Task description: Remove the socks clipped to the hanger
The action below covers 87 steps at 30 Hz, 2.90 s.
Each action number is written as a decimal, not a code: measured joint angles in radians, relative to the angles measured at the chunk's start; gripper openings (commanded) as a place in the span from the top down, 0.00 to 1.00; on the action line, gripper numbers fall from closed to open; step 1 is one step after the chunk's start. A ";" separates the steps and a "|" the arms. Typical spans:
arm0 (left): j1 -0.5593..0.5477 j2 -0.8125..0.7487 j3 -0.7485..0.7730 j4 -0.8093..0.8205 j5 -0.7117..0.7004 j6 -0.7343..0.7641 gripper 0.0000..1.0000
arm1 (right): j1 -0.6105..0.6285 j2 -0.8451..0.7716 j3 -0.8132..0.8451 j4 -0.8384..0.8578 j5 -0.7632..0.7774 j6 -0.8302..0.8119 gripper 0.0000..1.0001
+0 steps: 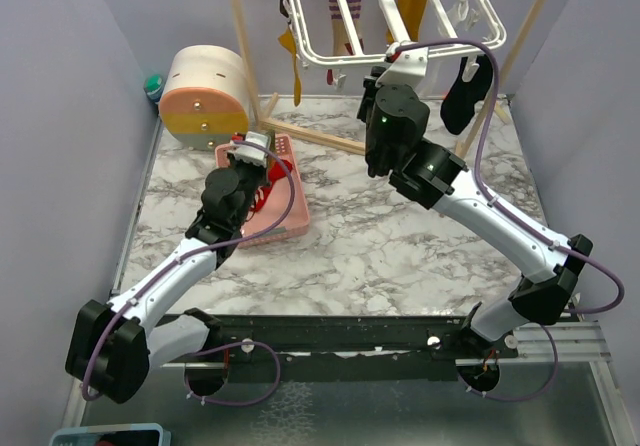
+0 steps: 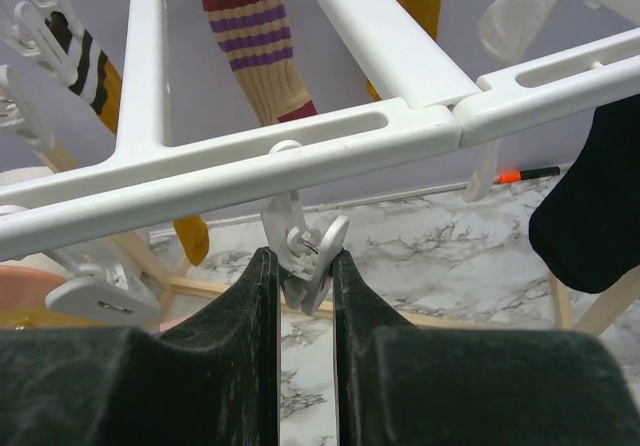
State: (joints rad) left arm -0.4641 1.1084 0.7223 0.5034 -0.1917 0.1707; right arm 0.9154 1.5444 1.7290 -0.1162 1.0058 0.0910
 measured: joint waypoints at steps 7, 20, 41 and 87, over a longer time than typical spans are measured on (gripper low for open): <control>0.000 -0.066 -0.214 -0.092 0.008 -0.187 1.00 | 0.000 -0.018 -0.026 -0.001 -0.008 0.018 0.99; 0.000 0.026 -0.077 -0.338 -0.053 -0.422 0.46 | 0.000 -0.062 -0.055 -0.012 -0.025 0.043 0.99; 0.000 -0.130 0.262 -0.664 0.061 -0.370 0.01 | 0.000 -0.064 -0.084 -0.012 -0.037 0.055 0.96; -0.064 0.055 0.139 -0.310 0.385 -0.273 0.01 | 0.012 -0.219 -0.200 -0.096 -0.929 -0.003 0.00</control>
State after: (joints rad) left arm -0.5278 1.1633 0.8616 0.1936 0.1932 -0.1020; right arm 0.9276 1.3254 1.5288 -0.2119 0.0772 0.0879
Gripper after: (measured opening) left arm 0.990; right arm 0.979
